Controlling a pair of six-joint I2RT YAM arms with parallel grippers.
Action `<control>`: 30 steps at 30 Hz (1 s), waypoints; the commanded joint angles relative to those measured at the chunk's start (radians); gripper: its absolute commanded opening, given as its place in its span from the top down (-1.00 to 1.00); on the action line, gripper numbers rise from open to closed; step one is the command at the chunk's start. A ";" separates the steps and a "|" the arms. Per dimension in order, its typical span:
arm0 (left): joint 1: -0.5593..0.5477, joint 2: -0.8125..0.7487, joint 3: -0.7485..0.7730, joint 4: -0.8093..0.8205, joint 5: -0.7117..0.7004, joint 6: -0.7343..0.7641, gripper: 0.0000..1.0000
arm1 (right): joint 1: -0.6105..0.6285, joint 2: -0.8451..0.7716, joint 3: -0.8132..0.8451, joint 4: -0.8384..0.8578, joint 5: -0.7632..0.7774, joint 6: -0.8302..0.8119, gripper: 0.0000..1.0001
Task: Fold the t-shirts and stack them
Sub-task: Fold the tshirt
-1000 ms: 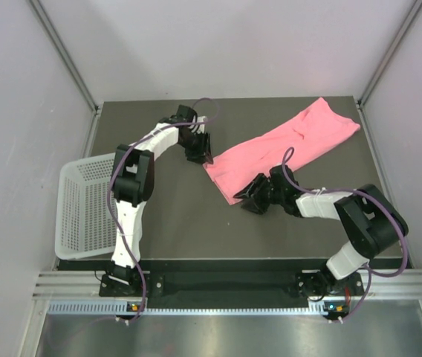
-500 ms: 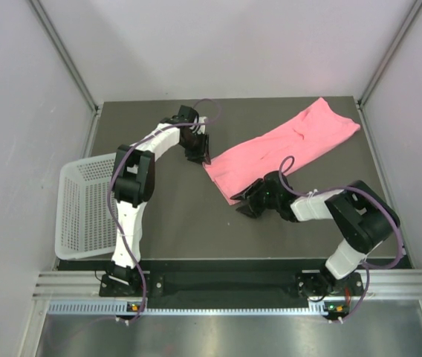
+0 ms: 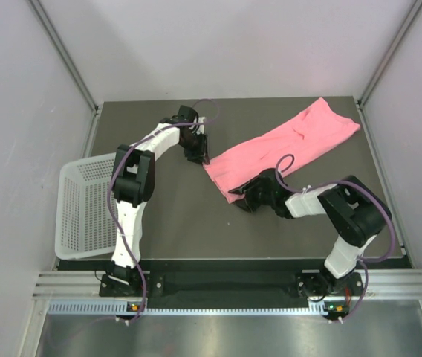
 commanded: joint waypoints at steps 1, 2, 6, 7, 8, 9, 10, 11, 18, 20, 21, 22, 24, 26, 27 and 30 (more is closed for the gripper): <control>0.003 0.031 0.001 -0.051 -0.003 -0.004 0.35 | 0.018 0.033 0.002 -0.077 0.076 -0.021 0.07; 0.003 0.031 -0.001 -0.053 -0.001 -0.006 0.35 | 0.021 0.023 -0.001 -0.086 0.081 -0.017 0.09; 0.003 0.028 -0.012 -0.051 0.005 -0.012 0.38 | 0.021 0.003 -0.005 -0.126 0.096 -0.030 0.26; 0.003 0.026 -0.013 -0.050 0.002 -0.013 0.40 | 0.021 0.006 -0.003 -0.131 0.093 -0.034 0.32; 0.003 0.023 -0.019 -0.048 -0.001 -0.016 0.42 | 0.021 0.009 0.000 -0.135 0.087 -0.048 0.41; 0.002 0.020 -0.024 -0.050 -0.004 -0.018 0.49 | 0.021 0.018 0.008 -0.141 0.079 -0.059 0.61; 0.002 0.017 -0.025 -0.048 -0.009 -0.021 0.53 | 0.021 0.023 0.012 -0.145 0.064 -0.068 0.70; 0.002 0.015 -0.033 -0.047 -0.011 -0.024 0.60 | 0.021 0.023 0.012 -0.148 0.059 -0.085 0.79; -0.021 -0.041 -0.097 -0.061 -0.038 -0.041 1.00 | -0.011 -0.062 0.034 -0.298 0.017 -0.333 1.00; -0.047 -0.086 -0.163 -0.032 -0.061 -0.053 1.00 | -0.017 -0.100 0.043 -0.376 -0.010 -0.454 1.00; -0.058 -0.103 -0.188 -0.022 -0.069 -0.072 1.00 | -0.014 -0.120 0.037 -0.394 -0.007 -0.485 1.00; -0.081 -0.118 -0.237 -0.013 -0.070 -0.082 1.00 | -0.011 -0.140 0.028 -0.423 -0.010 -0.534 1.00; -0.108 -0.173 -0.287 0.011 -0.083 -0.113 1.00 | -0.011 -0.210 -0.009 -0.502 -0.007 -0.574 1.00; -0.160 -0.240 -0.366 0.025 -0.093 -0.135 1.00 | -0.011 -0.282 -0.043 -0.580 -0.008 -0.626 1.00; -0.180 -0.267 -0.393 0.036 -0.118 -0.160 1.00 | -0.010 -0.308 -0.057 -0.597 -0.014 -0.640 1.00; -0.265 -0.379 -0.513 0.064 -0.142 -0.217 1.00 | -0.002 -0.428 -0.119 -0.667 -0.037 -0.671 1.00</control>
